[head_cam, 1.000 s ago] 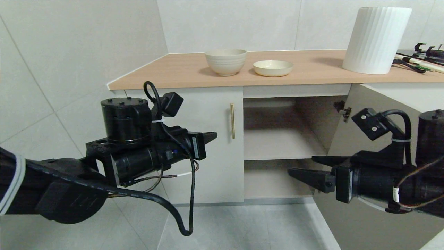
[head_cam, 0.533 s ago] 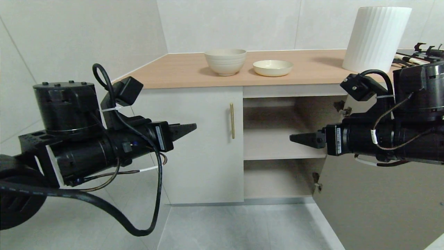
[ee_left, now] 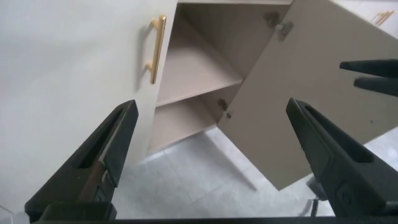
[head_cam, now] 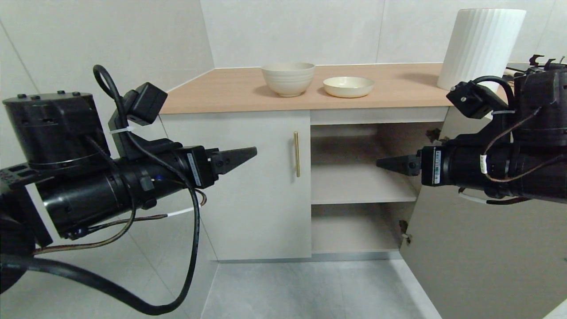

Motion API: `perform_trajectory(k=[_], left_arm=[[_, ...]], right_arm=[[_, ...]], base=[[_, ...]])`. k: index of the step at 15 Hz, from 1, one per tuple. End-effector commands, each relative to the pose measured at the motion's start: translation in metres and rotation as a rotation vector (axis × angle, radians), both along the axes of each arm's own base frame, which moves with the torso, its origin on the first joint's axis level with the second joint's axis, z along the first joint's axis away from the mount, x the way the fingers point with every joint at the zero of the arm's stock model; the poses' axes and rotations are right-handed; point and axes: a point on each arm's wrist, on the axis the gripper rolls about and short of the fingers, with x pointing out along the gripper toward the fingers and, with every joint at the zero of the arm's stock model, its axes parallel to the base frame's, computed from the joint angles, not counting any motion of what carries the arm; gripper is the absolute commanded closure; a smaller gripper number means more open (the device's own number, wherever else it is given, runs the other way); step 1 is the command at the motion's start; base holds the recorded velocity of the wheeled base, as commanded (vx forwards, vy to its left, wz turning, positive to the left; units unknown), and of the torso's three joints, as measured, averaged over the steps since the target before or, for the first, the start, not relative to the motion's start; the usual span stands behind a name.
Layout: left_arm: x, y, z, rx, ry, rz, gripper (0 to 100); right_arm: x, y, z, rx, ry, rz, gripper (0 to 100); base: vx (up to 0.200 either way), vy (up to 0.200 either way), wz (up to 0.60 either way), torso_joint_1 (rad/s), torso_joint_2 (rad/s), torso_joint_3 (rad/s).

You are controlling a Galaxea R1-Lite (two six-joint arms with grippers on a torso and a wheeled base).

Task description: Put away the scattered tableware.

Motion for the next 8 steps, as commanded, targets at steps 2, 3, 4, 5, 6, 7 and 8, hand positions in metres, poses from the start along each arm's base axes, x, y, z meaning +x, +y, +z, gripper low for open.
perform_trajectory(k=[2,3,4,5,6,7,8], left_arm=[[-0.0024,0.0003,0.0046,-0.007,-0.016,-0.002,0],[-0.0043,0.0011,0.0077,-0.011,-0.026,-0.004,0],[-0.0050,0.0014,0.0085,-0.011,-0.029,-0.005,0],[-0.0054,0.0015,0.0089,-0.012,-0.031,-0.005,0],[-0.0054,0.0015,0.0089,-0.012,-0.031,-0.005,0],[-0.0050,0.0014,0.0085,-0.011,-0.029,-0.005,0],[-0.0047,0.0012,0.0081,-0.011,-0.028,-0.005,0]], right_arm=[[-0.0087,-0.0040,0.0076,0.012,-0.022,0.005,0],[-0.0111,-0.0054,0.0091,0.010,-0.020,0.005,0],[-0.0129,-0.0065,0.0102,0.007,-0.013,0.005,0],[-0.0137,-0.0069,0.0106,0.007,-0.013,0.005,0],[-0.0137,-0.0069,0.0106,0.007,-0.013,0.005,0],[-0.0137,-0.0070,0.0105,0.006,-0.012,0.005,0],[-0.0137,-0.0070,0.0105,0.006,-0.012,0.005,0]], base=[[0.000,0.000,0.00,0.000,0.00,0.000],[0.000,0.000,0.00,0.000,0.00,0.000],[0.000,0.000,0.00,0.000,0.00,0.000],[0.000,0.000,0.00,0.000,0.00,0.000],[0.200,0.000,0.00,0.002,0.00,0.002],[0.200,0.000,0.00,0.002,0.00,0.002],[0.200,0.000,0.00,0.002,0.00,0.012]])
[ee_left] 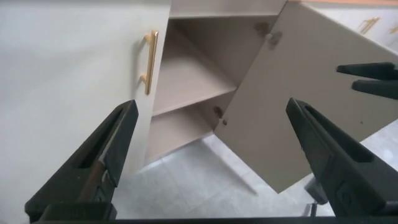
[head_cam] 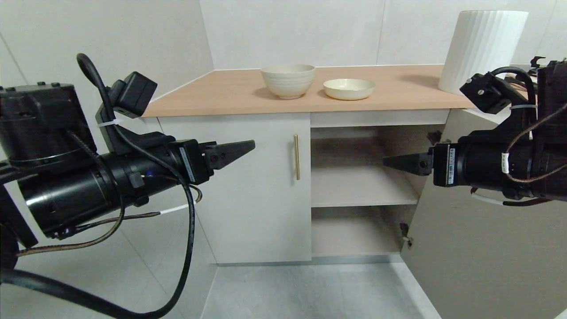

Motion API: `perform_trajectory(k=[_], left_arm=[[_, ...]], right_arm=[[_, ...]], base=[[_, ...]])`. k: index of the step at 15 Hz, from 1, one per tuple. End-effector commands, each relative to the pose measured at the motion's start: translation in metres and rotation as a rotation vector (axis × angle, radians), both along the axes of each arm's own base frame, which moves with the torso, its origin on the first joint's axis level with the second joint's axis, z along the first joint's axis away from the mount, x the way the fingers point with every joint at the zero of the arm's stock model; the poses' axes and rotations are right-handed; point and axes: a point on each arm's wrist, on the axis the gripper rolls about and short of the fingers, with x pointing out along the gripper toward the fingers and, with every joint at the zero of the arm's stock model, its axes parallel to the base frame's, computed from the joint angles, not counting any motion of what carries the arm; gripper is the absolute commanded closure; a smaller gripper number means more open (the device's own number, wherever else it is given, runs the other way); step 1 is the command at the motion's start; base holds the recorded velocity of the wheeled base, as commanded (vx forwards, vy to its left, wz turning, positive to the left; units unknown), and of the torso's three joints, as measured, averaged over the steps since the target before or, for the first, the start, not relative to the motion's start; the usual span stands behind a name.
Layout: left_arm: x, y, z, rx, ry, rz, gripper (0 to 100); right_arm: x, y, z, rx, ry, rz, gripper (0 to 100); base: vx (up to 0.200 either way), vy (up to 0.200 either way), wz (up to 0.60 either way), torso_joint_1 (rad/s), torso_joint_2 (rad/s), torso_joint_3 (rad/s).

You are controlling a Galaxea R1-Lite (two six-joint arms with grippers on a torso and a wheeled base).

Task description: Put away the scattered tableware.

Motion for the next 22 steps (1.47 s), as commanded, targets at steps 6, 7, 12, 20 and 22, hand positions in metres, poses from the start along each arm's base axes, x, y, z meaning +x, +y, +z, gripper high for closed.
perform_trajectory(k=[6,7,12,20,22], left_arm=[[0.001,0.001,0.001,-0.002,-0.004,0.005,0],[0.001,0.001,0.001,-0.003,-0.005,0.005,0],[-0.003,0.002,0.005,-0.010,-0.014,0.006,0],[-0.011,0.006,0.012,-0.020,-0.037,0.001,0],[-0.009,0.005,0.010,-0.016,-0.028,0.001,0]], right_arm=[[-0.002,-0.001,0.001,0.003,-0.005,0.000,0],[-0.002,-0.001,0.001,0.002,-0.004,0.000,0],[-0.009,-0.005,0.003,0.012,-0.013,0.013,0],[-0.025,-0.003,0.004,0.012,-0.025,0.060,0],[-0.024,-0.003,0.004,0.015,-0.029,0.053,0]], base=[[0.200,0.000,0.00,0.003,0.01,-0.003],[0.200,0.000,0.00,0.002,0.00,0.002],[0.120,0.000,0.00,0.000,0.00,0.001],[0.000,0.000,0.00,0.000,0.00,0.000],[0.000,0.000,0.00,0.000,0.00,0.000]])
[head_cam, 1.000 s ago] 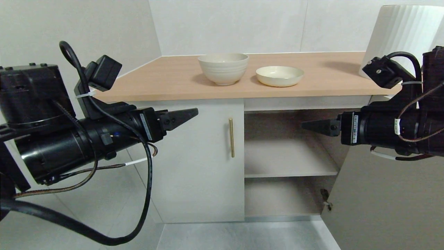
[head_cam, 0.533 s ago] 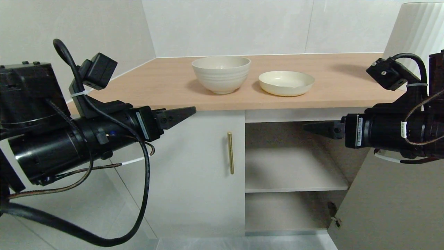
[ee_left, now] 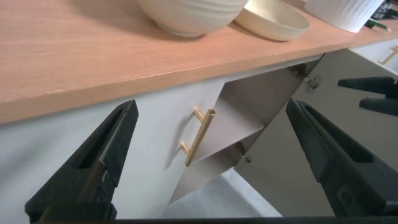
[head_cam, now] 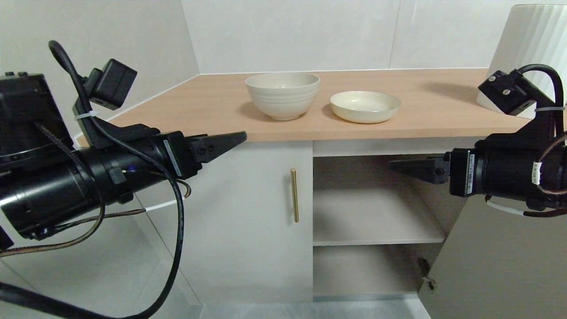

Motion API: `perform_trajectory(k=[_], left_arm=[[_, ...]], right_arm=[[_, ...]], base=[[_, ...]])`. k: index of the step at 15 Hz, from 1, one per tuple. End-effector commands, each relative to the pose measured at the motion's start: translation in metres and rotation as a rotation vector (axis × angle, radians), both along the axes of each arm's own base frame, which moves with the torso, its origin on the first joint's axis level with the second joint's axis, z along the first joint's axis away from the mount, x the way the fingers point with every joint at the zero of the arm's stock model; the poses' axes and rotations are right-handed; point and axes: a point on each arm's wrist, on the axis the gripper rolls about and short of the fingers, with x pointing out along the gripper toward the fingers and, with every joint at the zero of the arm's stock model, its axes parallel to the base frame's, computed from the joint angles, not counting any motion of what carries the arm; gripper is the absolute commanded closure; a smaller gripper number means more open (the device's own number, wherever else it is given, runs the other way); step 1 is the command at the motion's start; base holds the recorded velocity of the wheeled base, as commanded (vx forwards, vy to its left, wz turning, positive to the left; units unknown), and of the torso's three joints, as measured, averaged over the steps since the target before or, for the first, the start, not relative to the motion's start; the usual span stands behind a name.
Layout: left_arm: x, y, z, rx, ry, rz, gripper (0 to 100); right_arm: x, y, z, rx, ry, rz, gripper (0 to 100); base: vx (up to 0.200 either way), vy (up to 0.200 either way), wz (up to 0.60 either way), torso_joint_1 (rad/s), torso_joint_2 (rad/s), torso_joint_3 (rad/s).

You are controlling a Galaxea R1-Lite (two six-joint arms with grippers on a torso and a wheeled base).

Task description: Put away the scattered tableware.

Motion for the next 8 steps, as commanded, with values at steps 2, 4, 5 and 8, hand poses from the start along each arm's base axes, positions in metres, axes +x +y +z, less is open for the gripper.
perform_trajectory(k=[2,4,5,8], left_arm=[[0.008,-0.006,-0.009,0.014,0.034,-0.009,0],[0.012,-0.009,-0.015,0.023,0.054,-0.014,0],[0.013,-0.009,-0.015,0.023,0.055,-0.014,0],[0.019,-0.013,-0.022,0.034,0.079,-0.017,0]], right_arm=[[0.001,0.001,-0.001,-0.002,0.004,-0.001,0],[0.003,0.001,-0.002,-0.003,0.005,-0.006,0],[0.003,0.000,-0.002,-0.004,0.004,-0.008,0],[0.007,-0.001,-0.003,-0.006,0.011,-0.019,0]], base=[[0.000,0.000,0.00,0.024,-0.17,-0.115],[0.000,0.000,0.00,0.081,-0.23,-0.266],[0.000,0.000,0.00,0.129,-0.33,-0.305],[0.000,0.000,0.00,0.129,-0.54,-0.302]])
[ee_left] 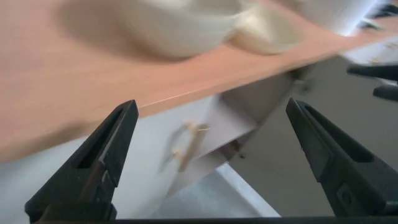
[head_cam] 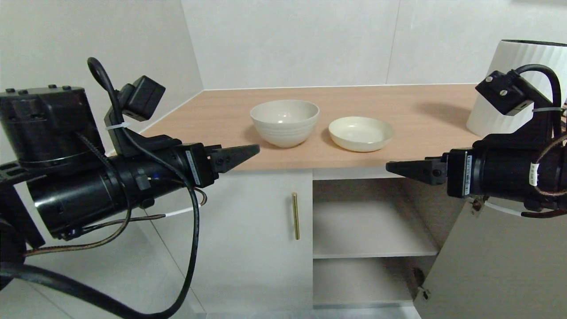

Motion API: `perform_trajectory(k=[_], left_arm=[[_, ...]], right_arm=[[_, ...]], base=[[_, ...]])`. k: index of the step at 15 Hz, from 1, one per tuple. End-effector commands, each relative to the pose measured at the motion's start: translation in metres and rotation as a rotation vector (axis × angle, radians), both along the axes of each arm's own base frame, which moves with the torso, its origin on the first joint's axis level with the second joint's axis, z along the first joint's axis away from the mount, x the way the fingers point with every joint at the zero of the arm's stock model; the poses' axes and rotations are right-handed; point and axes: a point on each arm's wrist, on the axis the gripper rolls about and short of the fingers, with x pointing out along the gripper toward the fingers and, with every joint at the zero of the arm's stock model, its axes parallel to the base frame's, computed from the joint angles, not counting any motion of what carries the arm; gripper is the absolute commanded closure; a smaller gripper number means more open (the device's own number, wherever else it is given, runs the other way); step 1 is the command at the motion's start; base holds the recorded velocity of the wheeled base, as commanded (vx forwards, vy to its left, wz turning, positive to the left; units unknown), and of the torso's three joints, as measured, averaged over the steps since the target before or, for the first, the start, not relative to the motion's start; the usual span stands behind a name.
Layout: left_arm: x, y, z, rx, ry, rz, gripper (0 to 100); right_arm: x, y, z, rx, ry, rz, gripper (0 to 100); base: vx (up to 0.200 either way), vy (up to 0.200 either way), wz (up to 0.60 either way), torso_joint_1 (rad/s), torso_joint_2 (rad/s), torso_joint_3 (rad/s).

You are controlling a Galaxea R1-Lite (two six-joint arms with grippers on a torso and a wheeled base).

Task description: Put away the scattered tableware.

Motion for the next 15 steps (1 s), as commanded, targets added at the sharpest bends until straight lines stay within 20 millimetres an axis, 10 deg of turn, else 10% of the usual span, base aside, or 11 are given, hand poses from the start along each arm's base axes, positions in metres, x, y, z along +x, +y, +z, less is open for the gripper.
perform_trajectory(k=[1,8,15], left_arm=[[0.009,-0.004,-0.010,0.014,0.032,0.000,0],[0.027,-0.011,-0.001,0.013,0.029,0.009,0],[0.028,-0.009,0.019,0.074,0.258,0.031,0]], right_arm=[[0.004,-0.001,-0.002,-0.005,0.009,-0.015,0],[0.017,0.000,-0.010,-0.017,0.027,-0.033,0],[0.071,0.013,-0.013,-0.044,0.059,-0.209,0]], base=[[0.000,0.000,0.00,0.154,-0.50,-0.300],[0.000,0.000,0.00,0.179,-0.47,-0.293],[0.000,0.000,0.00,0.062,-0.15,-0.094]])
